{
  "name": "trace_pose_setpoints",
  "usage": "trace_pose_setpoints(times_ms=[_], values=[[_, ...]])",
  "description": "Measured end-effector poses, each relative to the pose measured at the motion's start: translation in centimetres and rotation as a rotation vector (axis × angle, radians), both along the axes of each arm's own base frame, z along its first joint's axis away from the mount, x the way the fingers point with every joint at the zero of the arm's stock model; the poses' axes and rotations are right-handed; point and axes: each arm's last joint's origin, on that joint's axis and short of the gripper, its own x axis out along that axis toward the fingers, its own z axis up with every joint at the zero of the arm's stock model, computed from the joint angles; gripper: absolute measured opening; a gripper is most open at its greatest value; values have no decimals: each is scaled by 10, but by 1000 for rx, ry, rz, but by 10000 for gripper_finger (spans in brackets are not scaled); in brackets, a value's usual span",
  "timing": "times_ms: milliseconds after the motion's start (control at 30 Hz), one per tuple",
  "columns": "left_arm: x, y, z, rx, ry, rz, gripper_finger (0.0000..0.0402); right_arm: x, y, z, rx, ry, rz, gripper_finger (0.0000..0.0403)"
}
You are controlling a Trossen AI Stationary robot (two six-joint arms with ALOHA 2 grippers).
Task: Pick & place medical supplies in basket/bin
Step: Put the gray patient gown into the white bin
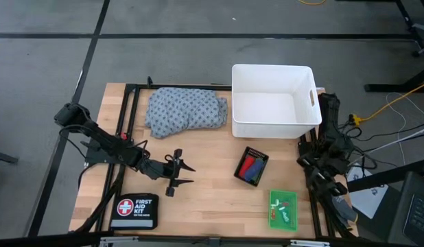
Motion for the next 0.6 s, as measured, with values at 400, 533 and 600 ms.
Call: trace_pose_setpoints(times_ms=[400,533,600], values=[[0,0,0,0,-5,0,184,-3,14,-30,-295,117,249,190],[0,0,1,8,-8,6,184,-6,17,-30,-289,136,356,190],[0,1,1,12,-11,14,184,-6,17,-30,-290,137,359,190]])
